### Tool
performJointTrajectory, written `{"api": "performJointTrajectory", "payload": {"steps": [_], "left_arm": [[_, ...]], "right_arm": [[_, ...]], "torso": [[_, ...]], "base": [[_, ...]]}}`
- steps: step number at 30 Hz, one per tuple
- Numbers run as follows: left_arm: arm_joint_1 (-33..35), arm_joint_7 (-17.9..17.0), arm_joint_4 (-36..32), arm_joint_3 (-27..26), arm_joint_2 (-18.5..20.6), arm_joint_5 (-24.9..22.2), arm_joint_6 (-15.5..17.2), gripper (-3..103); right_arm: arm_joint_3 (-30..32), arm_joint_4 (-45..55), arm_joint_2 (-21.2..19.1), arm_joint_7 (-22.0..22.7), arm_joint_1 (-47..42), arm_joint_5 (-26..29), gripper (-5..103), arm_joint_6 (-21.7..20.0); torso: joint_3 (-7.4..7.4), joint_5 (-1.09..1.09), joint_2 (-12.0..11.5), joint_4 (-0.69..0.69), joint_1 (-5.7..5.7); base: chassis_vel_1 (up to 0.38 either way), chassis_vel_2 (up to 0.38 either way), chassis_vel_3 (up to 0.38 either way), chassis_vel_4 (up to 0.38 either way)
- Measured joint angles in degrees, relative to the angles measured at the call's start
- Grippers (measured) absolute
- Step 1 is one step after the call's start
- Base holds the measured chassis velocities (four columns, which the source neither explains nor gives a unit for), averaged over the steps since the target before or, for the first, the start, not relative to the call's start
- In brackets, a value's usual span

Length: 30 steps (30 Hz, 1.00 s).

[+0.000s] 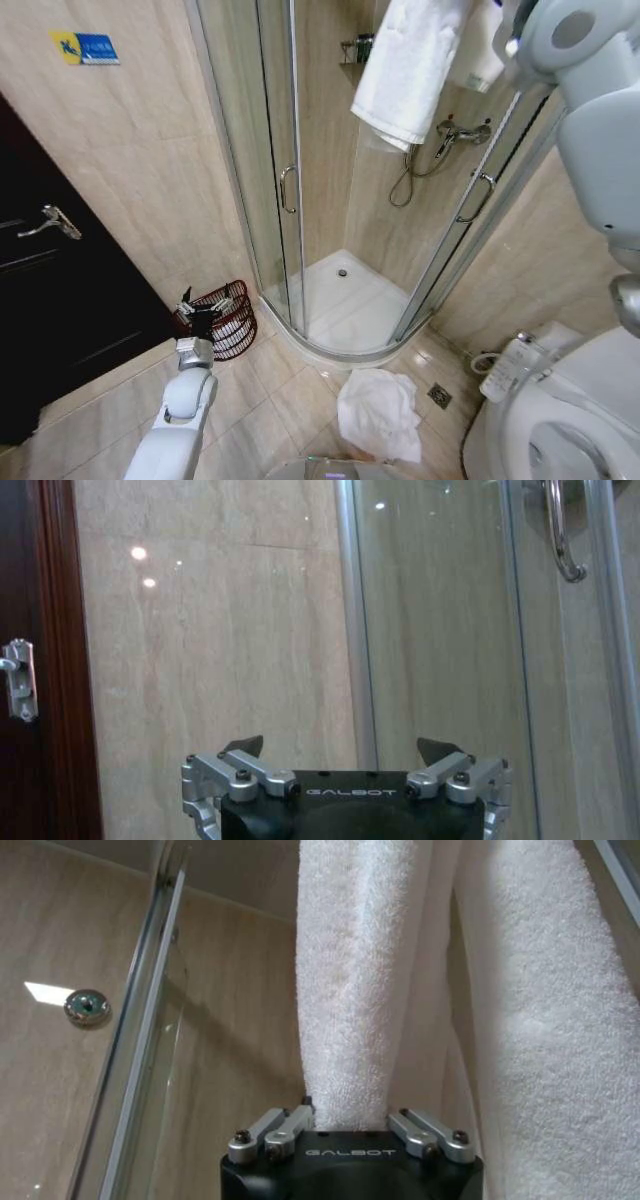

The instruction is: Discard the used towel into the hamper.

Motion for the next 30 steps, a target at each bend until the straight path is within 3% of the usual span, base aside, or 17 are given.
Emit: {"api": "performJointTrajectory", "payload": {"steps": [4,11,16,19,21,28,30], "left_arm": [[-0.28,0.02,0.0,0.26,-0.4,-0.01,0.0,100],[-0.23,0.1,0.48,0.35,-0.31,0.0,-0.43,100],[-0.56,0.13,1.13,0.37,-0.54,-0.22,-0.62,100],[-1.07,0.15,0.05,0.52,-1.45,-1.21,0.39,100],[-1.12,0.16,-0.26,0.53,-1.62,-1.36,0.6,100],[-0.62,0.21,-0.57,0.32,-1.75,-1.44,0.63,100],[-0.51,0.21,-0.57,0.31,-1.73,-1.43,0.57,100]], "right_arm": [[0.08,0.95,-0.79,-0.03,-0.96,1.23,12,0.36],[2.15,6.52,-5.58,-0.35,-7.94,2.37,12,1.89],[7.23,13.12,-10.73,-1.15,-17.56,3.99,12,2.39],[16.31,20.09,-13.62,-2.03,-32.17,4.49,12,2.43],[18.05,21.42,-13.9,-2.11,-35.63,4.09,12,2.43],[30.02,26.4,-11.97,-3.08,-57.94,0.24,12,2.42],[31.34,26.84,-11.55,-3.27,-60.31,-0.44,12,2.42]], "torso": [[0.0,-0.02,0.0,0.0,0.0],[-0.01,0.0,0.0,0.0,0.0],[-0.02,-0.02,0.0,0.01,0.0],[-0.02,0.03,0.0,-0.04,-0.01],[-0.02,0.03,0.0,-0.04,-0.01],[0.0,-0.02,-0.01,0.03,0.0],[-0.01,-0.01,-0.01,0.03,0.0]], "base": [[0.0,0.0,0.0,0.0],[0.0,0.0,0.0,0.0],[0.0,0.0,0.0,0.0],[0.0,0.0,0.0,0.0],[0.0,0.0,0.0,0.0],[0.0,0.0,0.0,0.0],[0.0,0.0,0.0,0.0]]}}
